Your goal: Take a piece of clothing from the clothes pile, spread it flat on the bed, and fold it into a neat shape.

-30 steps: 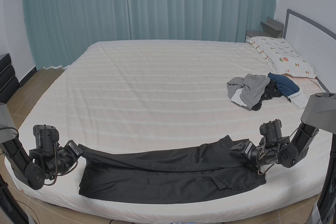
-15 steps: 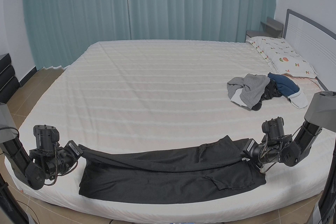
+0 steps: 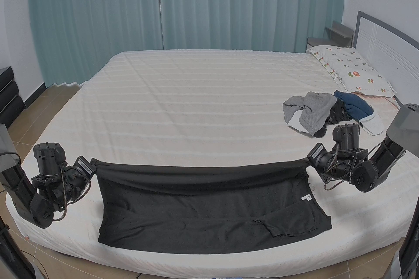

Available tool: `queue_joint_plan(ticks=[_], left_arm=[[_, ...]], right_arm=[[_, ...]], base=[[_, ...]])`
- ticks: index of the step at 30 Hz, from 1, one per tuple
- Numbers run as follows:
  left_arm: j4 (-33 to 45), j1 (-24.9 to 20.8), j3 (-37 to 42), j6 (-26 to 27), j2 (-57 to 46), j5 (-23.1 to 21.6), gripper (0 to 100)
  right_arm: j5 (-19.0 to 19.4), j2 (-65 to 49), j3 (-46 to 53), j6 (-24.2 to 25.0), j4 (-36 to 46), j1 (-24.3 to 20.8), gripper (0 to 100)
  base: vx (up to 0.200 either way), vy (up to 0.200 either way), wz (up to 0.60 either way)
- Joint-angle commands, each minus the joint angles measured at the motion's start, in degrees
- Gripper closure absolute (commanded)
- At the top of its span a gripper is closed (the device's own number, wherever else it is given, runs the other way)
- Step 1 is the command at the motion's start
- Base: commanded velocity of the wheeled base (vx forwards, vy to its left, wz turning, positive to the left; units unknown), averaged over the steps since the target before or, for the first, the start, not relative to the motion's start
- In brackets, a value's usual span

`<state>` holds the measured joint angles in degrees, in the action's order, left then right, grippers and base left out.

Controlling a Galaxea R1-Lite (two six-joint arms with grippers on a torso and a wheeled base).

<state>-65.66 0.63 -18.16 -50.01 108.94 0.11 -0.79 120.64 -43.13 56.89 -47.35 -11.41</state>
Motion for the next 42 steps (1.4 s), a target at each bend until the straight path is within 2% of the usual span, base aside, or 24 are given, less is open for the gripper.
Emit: queue_joint_plan(ticks=[1,7,9,11,14,23,33,34,35,36,42], left_arm=[[-1.93,0.42,0.41,-0.18,1.89,0.07,100],[-2.72,0.24,2.78,1.14,4.71,0.07,100],[-2.46,0.33,3.84,3.25,4.8,0.07,100],[-2.28,0.33,6.74,8.87,4.8,-0.02,100],[-2.63,-0.02,9.11,12.04,4.97,-0.11,100],[-2.28,-1.78,10.34,14.67,10.68,0.07,100],[-2.72,-2.22,11.66,15.29,10.6,0.51,100],[-2.72,-2.22,11.75,15.29,10.6,0.51,100],[-2.72,-2.22,11.92,15.29,10.42,0.51,100],[-2.72,-2.22,12.19,15.29,10.42,0.51,0],[-2.63,-2.3,13.42,17.05,8.22,0.51,0]], right_arm=[[-0.17,0.48,1.47,0.24,-1.87,-0.1,100],[0.53,-0.14,7.01,-3.02,-2.22,0.34,100],[0.62,-0.4,8.59,-4.69,-2.22,0.25,100],[0.79,-0.23,10.7,-7.41,-2.22,0.16,100],[1.06,0.21,11.49,-8.73,-2.05,0.16,100],[2.64,1.44,14.3,-12.95,-1.69,0.25,100],[2.64,2.23,14.3,-13.04,-1.78,-0.02,100],[2.64,2.23,14.3,-13.04,-1.78,-0.02,0],[2.64,2.23,14.39,-13.04,-1.78,-0.02,0],[2.73,2.23,14.39,-13.04,-1.78,-0.02,0],[2.64,-0.4,14.74,-13.12,-1.61,0.07,0]], base=[[0.0,0.0,0.0],[0.0,0.0,0.0],[0.0,0.0,0.0],[0.0,0.0,0.0],[0.0,0.0,0.0],[0.0,0.0,0.0],[0.0,0.0,0.0],[0.0,0.0,0.0],[0.0,0.0,0.0],[0.0,0.0,0.0],[0.0,0.0,0.0]])
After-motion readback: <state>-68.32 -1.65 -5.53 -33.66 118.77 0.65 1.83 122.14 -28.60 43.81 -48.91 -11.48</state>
